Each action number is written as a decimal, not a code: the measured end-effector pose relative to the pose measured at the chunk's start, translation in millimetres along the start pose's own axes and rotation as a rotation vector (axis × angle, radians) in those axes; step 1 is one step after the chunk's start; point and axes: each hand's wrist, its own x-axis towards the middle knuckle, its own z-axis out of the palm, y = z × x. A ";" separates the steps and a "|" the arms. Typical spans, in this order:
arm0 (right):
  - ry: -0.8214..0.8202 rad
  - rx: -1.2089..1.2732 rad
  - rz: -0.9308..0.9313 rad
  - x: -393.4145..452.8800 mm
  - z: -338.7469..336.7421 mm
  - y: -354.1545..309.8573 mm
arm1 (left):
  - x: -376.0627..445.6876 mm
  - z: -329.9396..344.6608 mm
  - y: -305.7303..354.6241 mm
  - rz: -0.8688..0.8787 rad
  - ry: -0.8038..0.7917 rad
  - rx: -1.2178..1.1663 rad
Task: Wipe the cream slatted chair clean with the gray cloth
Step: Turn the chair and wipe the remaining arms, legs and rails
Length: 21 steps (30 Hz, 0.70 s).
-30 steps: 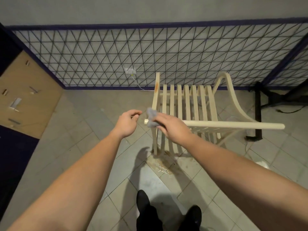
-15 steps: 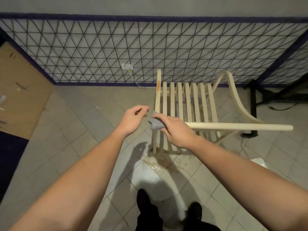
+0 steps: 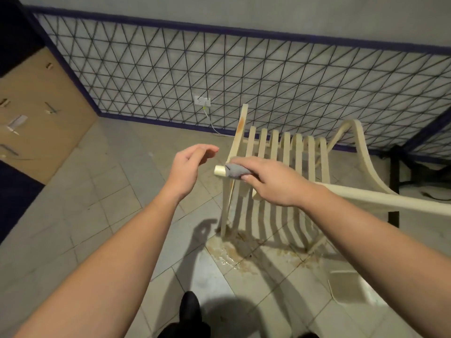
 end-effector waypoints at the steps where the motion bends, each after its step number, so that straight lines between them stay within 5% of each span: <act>1: 0.037 -0.013 -0.027 1.5 5.3 0.7 | -2.5 -0.1 -1.9 0.053 -0.017 0.020; 9: 0.279 -0.162 -0.225 -18.5 30.4 18.3 | -12.3 2.2 -31.8 0.299 -0.094 0.142; 16: 0.309 -0.244 0.172 -89.0 -13.7 43.3 | -20.8 -6.5 -9.1 0.297 -0.099 0.335; 21: 0.426 -0.312 0.037 -54.4 39.1 29.9 | -27.0 1.3 -1.8 0.281 -0.105 0.613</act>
